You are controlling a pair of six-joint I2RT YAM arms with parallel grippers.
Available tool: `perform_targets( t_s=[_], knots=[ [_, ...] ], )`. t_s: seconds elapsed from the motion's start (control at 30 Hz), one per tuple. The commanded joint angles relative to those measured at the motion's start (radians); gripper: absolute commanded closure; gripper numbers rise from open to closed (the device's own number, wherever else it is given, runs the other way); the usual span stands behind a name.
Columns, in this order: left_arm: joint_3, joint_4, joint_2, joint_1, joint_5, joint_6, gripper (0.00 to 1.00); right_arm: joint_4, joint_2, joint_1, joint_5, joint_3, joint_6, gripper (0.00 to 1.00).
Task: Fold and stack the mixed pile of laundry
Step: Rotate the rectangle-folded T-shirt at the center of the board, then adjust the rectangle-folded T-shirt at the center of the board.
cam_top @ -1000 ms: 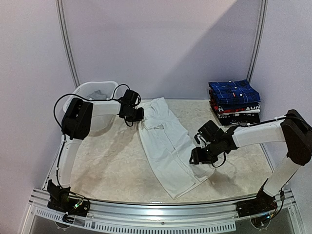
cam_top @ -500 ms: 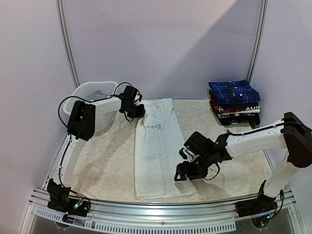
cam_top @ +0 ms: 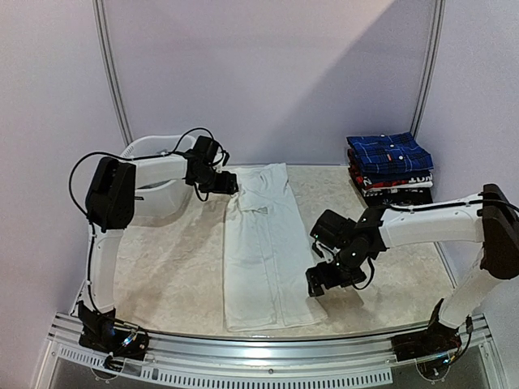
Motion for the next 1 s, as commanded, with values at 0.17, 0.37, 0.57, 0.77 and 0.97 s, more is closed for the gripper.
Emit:
perform_targets(
  t_s=[0.17, 0.37, 0.57, 0.77, 0.97],
  knots=[
    [-0.181, 0.034, -0.216, -0.052, -0.111, 0.039, 0.00, 0.010, -0.125, -0.092, 0.107, 0.081, -0.069, 0.03],
    [-0.350, 0.063, -0.349, -0.105, -0.161, 0.018, 0.00, 0.128, -0.095, -0.125, 0.078, 0.155, -0.091, 0.07],
    [-0.537, 0.115, -0.472, -0.190, -0.194, -0.015, 0.00, 0.194, -0.019, -0.255, -0.011, 0.291, -0.093, 0.12],
    [-0.684, 0.156, -0.552, -0.241, -0.195, -0.045, 0.02, 0.216, 0.149, -0.355, -0.081, 0.481, -0.115, 0.14],
    [-0.792, 0.185, -0.619, -0.280, -0.188, -0.072, 0.02, 0.323, 0.321, -0.424, -0.214, 0.565, -0.089, 0.16]
  ],
)
